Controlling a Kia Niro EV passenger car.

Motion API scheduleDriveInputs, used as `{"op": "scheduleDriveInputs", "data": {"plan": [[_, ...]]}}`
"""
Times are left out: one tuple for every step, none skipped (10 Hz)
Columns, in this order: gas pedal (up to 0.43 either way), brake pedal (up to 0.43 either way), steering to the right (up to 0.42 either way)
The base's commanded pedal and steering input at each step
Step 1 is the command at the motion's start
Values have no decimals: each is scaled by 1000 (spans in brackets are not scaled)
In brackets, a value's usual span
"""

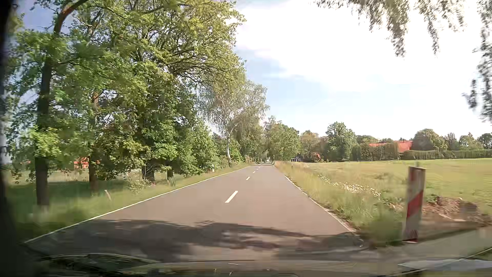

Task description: Follow the waypoints while adhering to traffic rules and regulations

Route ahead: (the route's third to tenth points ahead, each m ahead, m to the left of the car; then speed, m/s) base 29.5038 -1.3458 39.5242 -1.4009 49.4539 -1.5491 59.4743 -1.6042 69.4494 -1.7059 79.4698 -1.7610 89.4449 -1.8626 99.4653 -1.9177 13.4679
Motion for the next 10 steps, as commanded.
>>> {"op": "scheduleDriveInputs", "data": {"plan": [[150, 0, 5], [150, 0, 5], [150, 0, 5], [150, 0, 4], [150, 0, 2], [150, 0, 0], [150, 0, 0], [150, 0, 0], [150, 0, 0], [150, 0, 0]]}}
